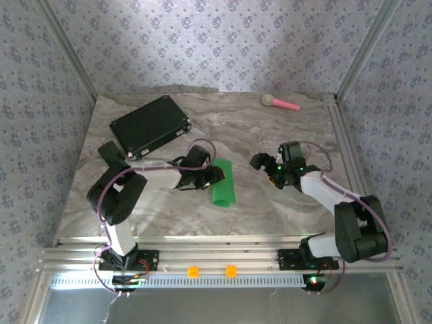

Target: Fold a paper plane with a square sheet of paper (pick it up from the middle)

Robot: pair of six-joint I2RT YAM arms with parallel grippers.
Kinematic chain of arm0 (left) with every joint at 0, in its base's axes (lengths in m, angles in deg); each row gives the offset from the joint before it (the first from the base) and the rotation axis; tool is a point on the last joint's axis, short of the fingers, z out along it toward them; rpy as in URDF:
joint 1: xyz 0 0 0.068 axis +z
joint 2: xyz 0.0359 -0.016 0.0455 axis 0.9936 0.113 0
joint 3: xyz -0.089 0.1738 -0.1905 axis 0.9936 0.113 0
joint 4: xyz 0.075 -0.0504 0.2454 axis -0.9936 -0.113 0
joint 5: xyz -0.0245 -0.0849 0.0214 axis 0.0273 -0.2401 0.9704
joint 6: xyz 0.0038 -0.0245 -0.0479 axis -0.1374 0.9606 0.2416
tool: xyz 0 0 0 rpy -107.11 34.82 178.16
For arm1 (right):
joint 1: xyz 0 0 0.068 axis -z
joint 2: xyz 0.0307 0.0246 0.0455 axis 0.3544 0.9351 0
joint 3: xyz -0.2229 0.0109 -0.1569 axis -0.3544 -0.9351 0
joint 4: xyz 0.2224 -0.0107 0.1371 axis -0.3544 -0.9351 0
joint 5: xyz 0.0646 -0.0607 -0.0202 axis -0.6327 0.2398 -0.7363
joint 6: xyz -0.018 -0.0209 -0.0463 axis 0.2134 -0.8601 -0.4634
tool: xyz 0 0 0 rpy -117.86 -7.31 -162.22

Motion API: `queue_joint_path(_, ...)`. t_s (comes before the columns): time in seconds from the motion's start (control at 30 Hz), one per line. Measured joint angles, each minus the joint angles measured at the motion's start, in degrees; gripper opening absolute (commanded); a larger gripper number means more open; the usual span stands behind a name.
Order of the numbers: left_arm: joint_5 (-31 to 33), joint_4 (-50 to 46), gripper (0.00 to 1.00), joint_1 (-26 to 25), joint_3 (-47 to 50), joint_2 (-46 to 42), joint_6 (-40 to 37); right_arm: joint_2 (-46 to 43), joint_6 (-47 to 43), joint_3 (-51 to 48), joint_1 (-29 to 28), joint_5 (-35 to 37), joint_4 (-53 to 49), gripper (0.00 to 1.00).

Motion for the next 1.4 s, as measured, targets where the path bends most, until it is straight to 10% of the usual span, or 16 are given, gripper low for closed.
queue_joint_path(0.33, 2.62, -7.34, 0.64, -0.02, -3.32, -0.39, -6.19, 1.29, -0.50, 0.07, -2.16, -0.63, 1.11, 0.98)
queue_joint_path(1.4, 8.90, -25.55, 0.72, 0.94, -10.54, 1.33, -22.08, 10.36, -2.58, 2.62, -6.32, -7.69, 6.95, 0.77)
